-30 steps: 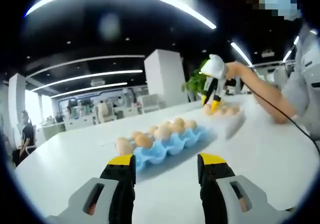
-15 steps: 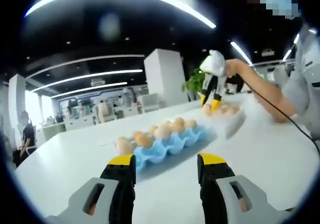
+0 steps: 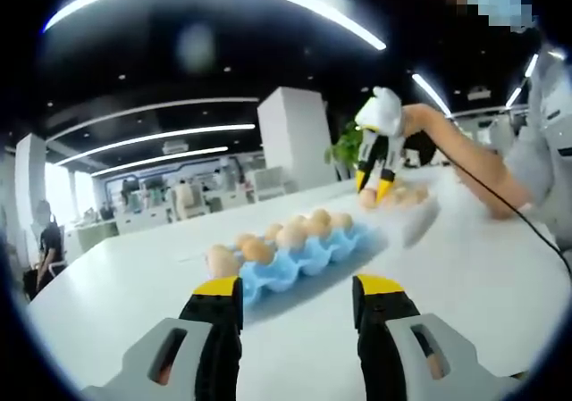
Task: Pick up the eggs on the table and place them into the egg tray on the table
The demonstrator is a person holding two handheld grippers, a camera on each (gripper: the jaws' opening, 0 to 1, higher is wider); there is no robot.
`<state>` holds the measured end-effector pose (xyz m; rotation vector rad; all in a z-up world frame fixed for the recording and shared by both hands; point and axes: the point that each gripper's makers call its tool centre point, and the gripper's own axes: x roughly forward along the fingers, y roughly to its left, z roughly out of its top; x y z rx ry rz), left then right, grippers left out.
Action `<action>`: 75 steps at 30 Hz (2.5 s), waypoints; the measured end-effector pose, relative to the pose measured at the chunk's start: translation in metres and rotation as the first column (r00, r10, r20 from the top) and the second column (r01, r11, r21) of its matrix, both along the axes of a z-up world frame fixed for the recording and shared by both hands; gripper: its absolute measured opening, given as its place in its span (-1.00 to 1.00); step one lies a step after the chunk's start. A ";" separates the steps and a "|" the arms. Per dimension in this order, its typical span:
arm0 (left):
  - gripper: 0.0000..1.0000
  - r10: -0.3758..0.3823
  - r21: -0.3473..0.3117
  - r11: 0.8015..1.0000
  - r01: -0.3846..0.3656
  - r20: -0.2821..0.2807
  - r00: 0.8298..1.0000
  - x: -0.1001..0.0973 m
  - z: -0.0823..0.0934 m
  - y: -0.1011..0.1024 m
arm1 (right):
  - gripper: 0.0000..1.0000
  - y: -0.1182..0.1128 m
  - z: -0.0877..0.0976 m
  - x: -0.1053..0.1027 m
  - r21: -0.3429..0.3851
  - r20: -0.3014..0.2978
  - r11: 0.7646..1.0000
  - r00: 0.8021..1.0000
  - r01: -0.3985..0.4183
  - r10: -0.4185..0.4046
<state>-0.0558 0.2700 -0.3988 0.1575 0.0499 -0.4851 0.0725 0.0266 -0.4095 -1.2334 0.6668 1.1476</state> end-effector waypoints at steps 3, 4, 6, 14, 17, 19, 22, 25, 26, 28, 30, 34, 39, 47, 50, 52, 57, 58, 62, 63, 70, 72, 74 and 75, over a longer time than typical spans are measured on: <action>-0.01 -0.001 0.002 1.000 0.001 -0.001 1.000 0.000 0.000 0.000 | -0.46 0.004 0.000 -0.004 0.002 -0.005 1.000 1.000 -0.016 0.016; -0.01 -0.001 0.003 1.000 0.001 -0.001 1.000 0.000 0.000 0.000 | -0.46 0.006 0.000 -0.006 0.004 -0.009 1.000 1.000 -0.025 0.025; -0.01 -0.001 0.003 1.000 0.001 0.001 1.000 0.000 0.000 0.000 | -0.46 0.009 0.001 -0.009 0.009 -0.013 0.999 0.999 -0.044 0.044; -0.02 0.001 0.006 1.000 -0.001 0.003 1.000 -0.001 0.000 0.000 | -0.46 0.022 -0.001 -0.021 0.015 -0.027 0.995 0.995 -0.095 0.095; -0.02 0.001 0.006 1.000 -0.001 0.003 1.000 -0.001 0.000 0.000 | -0.46 0.027 -0.001 -0.025 0.015 -0.035 0.993 0.993 -0.116 0.117; -0.02 0.001 0.006 1.000 -0.001 0.003 1.000 -0.001 0.000 0.000 | -0.46 0.031 0.000 -0.027 0.025 -0.038 0.991 0.991 -0.129 0.130; -0.02 0.001 0.007 1.000 -0.001 0.004 1.000 -0.001 0.001 0.000 | -0.46 0.037 0.001 -0.033 0.033 -0.045 0.987 0.986 -0.158 0.159; -0.02 0.001 0.008 1.000 -0.001 0.004 1.000 -0.001 0.001 0.000 | -0.46 0.047 0.005 -0.046 0.075 -0.061 0.975 0.975 -0.209 0.214; -0.02 0.001 0.008 1.000 -0.001 0.003 1.000 -0.001 0.000 0.000 | -0.46 0.049 0.005 -0.047 0.080 -0.062 0.973 0.973 -0.217 0.222; -0.02 0.001 0.008 1.000 -0.001 0.004 1.000 -0.002 0.001 0.000 | -0.46 0.053 0.007 -0.052 0.091 -0.066 0.968 0.969 -0.232 0.239; -0.02 0.002 0.008 1.000 -0.002 0.004 1.000 -0.002 0.001 0.000 | -0.46 0.056 0.006 -0.054 0.092 -0.070 0.966 0.966 -0.243 0.249; -0.02 0.002 0.009 1.000 -0.003 0.005 1.000 -0.002 0.001 0.001 | -0.46 0.057 0.004 -0.055 0.078 -0.074 0.965 0.964 -0.251 0.257; -0.02 0.002 0.008 1.000 -0.002 0.005 1.000 -0.002 0.001 0.001 | -0.46 0.061 0.004 -0.058 0.085 -0.077 0.960 0.959 -0.267 0.273; -0.02 0.002 0.008 1.000 -0.002 0.005 1.000 -0.002 0.001 0.000 | -0.46 0.066 0.004 -0.062 0.102 -0.083 0.951 0.950 -0.292 0.300; -0.02 0.001 0.008 1.000 -0.001 0.004 1.000 -0.002 0.001 0.000 | -0.46 0.070 0.004 -0.064 0.117 -0.085 0.946 0.946 -0.302 0.312; -0.02 0.002 0.010 1.000 -0.002 0.004 1.000 -0.002 0.001 0.000 | -0.46 0.073 0.004 -0.066 0.124 -0.083 0.941 0.941 -0.316 0.327; -0.03 0.002 0.010 1.000 -0.003 0.003 1.000 -0.001 0.000 0.000 | -0.46 0.080 0.003 -0.068 0.137 -0.086 0.931 0.933 -0.337 0.350; -0.03 0.002 0.009 1.000 -0.002 0.004 1.000 -0.002 0.001 0.000 | -0.46 0.081 0.002 -0.069 0.144 -0.091 0.930 0.931 -0.339 0.354; -0.03 0.002 0.008 1.000 -0.002 0.003 1.000 -0.002 0.000 0.000 | -0.46 0.084 0.002 -0.071 0.166 -0.101 0.922 0.924 -0.349 0.368; -0.03 0.002 0.008 1.000 -0.002 0.003 1.000 -0.002 0.000 0.000 | -0.46 0.085 0.001 -0.072 0.172 -0.104 0.919 0.922 -0.354 0.374; -0.03 0.000 0.006 1.000 0.000 0.005 1.000 -0.002 0.001 0.000 | -0.46 0.088 -0.003 -0.071 0.178 -0.122 0.919 0.919 -0.351 0.375; -0.03 0.000 0.005 1.000 0.000 0.004 1.000 -0.002 0.001 0.000 | -0.46 0.089 -0.004 -0.072 0.183 -0.126 0.917 0.917 -0.353 0.378; -0.03 0.000 0.005 1.000 0.000 0.003 1.000 -0.002 0.000 0.001 | -0.46 0.090 -0.005 -0.072 0.188 -0.129 0.917 0.916 -0.353 0.379; -0.03 0.001 0.006 1.000 -0.001 0.003 1.000 -0.002 0.000 0.001 | -0.46 0.090 -0.005 -0.072 0.189 -0.130 0.916 0.916 -0.353 0.380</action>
